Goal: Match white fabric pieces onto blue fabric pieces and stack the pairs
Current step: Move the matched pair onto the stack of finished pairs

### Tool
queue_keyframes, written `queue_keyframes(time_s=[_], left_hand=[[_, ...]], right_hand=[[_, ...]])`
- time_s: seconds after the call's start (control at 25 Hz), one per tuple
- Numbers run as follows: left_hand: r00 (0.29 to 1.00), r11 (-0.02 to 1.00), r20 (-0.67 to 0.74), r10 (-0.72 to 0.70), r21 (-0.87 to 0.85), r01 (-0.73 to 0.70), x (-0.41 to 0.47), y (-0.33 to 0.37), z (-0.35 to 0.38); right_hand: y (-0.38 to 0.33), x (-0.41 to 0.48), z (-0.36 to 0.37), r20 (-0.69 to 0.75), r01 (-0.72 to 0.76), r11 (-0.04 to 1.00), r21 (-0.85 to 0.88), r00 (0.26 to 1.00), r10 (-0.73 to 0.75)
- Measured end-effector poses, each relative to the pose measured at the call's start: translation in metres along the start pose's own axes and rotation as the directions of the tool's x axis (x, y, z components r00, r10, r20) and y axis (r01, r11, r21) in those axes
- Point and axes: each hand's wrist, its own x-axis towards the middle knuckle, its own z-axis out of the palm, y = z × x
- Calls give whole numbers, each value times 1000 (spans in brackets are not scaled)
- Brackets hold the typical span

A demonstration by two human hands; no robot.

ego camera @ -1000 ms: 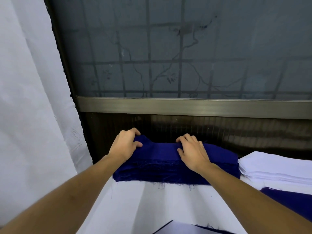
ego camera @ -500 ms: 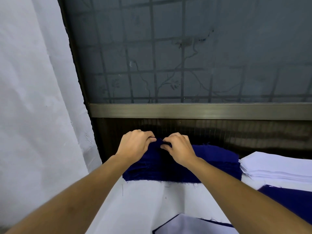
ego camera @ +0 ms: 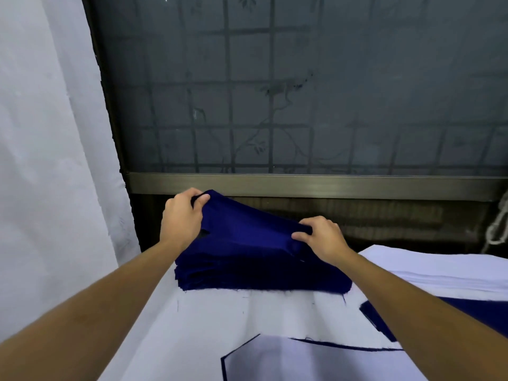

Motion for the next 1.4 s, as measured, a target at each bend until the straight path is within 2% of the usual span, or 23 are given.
queue_keyframes(time_s=[0.2, 0.48, 0.72, 0.88, 0.96, 1.08, 1.24, 1.4], left_hand=[[999, 999, 3, -43, -10, 43, -20, 12, 8], [991, 994, 78, -106, -13, 107, -70, 16, 21], [962, 981, 191, -194, 18, 195, -122, 23, 36], [914, 975, 344, -217, 111, 190, -164, 19, 44], [887, 961, 390, -250, 213, 177, -186, 18, 46], [873, 916, 385, -300, 372, 151, -212, 18, 52], [848, 886, 404, -345, 438, 151, -236, 12, 57], [915, 900, 304, -267, 419, 123, -257, 5, 61]], right_hand=[[49, -35, -45, 68, -102, 991, 88, 993, 96], [99, -105, -89, 152, -233, 952, 197, 967, 206], [133, -171, -106, 199, -336, 919, 208, 934, 296], [153, -207, -104, 238, -396, 890, 226, 908, 344], [163, -223, -97, 219, -385, 902, 193, 913, 343], [174, -240, -83, 156, -380, 915, 137, 920, 359], [186, -256, -65, 41, -409, 908, 86, 912, 407], [192, -270, -50, -116, -383, 924, -17, 918, 379]])
